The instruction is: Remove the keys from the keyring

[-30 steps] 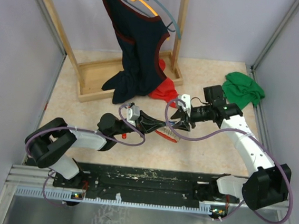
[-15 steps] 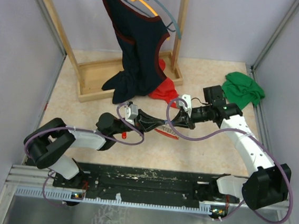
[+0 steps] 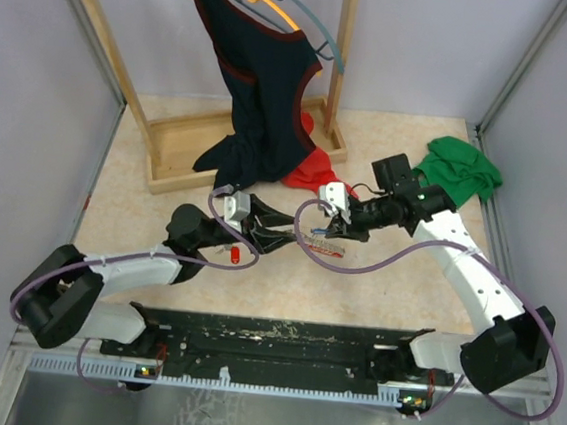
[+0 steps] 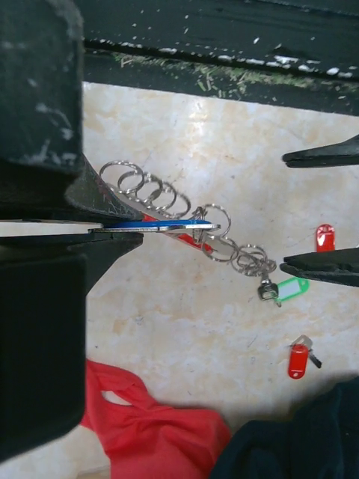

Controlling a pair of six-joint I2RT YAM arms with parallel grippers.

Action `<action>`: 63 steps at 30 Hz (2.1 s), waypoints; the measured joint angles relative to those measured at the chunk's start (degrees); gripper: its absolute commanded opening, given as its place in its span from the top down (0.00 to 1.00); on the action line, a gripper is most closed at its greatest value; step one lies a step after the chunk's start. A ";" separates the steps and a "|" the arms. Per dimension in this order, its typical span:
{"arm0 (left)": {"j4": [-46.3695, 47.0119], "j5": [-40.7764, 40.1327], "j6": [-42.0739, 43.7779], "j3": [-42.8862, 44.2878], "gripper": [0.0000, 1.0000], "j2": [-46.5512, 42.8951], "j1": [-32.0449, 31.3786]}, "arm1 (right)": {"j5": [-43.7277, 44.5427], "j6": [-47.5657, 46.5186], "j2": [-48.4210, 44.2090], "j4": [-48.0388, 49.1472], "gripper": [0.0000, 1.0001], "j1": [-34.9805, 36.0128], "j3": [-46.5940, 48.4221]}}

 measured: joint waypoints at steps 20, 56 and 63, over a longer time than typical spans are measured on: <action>-4.55 0.90 1.49 7.04 0.48 6.93 -2.40 | 21.35 -3.89 6.82 -14.01 1.00 7.78 12.44; -10.86 -2.01 8.09 12.31 1.00 11.85 -4.39 | 15.39 -0.42 4.61 -11.32 0.50 5.79 12.85; -3.10 -2.71 2.25 7.06 1.00 10.45 -3.50 | 0.74 3.08 -3.17 -2.86 0.44 -5.86 5.90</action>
